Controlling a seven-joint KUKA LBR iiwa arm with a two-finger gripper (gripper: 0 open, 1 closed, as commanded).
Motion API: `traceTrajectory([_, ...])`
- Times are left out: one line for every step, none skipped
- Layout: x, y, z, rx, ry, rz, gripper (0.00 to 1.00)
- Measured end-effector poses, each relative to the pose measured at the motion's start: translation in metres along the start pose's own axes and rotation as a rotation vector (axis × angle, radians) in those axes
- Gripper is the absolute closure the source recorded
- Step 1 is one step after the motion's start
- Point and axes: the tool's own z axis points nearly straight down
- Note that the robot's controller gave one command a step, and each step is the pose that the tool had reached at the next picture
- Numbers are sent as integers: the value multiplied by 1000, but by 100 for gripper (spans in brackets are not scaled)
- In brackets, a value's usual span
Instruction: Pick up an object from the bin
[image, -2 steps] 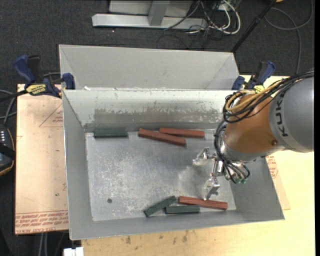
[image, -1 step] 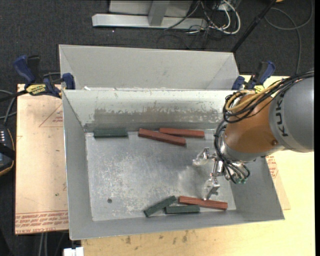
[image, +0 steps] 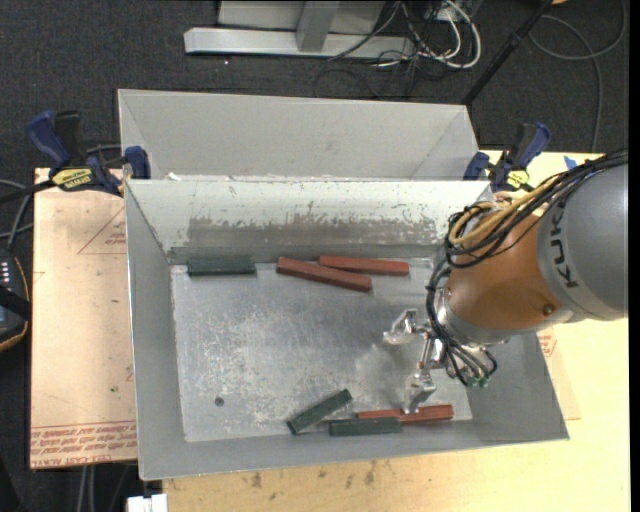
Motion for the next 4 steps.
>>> traceTrajectory([9,8,-2,5,-37,-120,0])
traceTrajectory([5,28,-2,11,-32,-206,0])
traceTrajectory([5,49,-3,5,-25,-74,0])
traceTrajectory([2,74,-1,4,-20,-81,0])
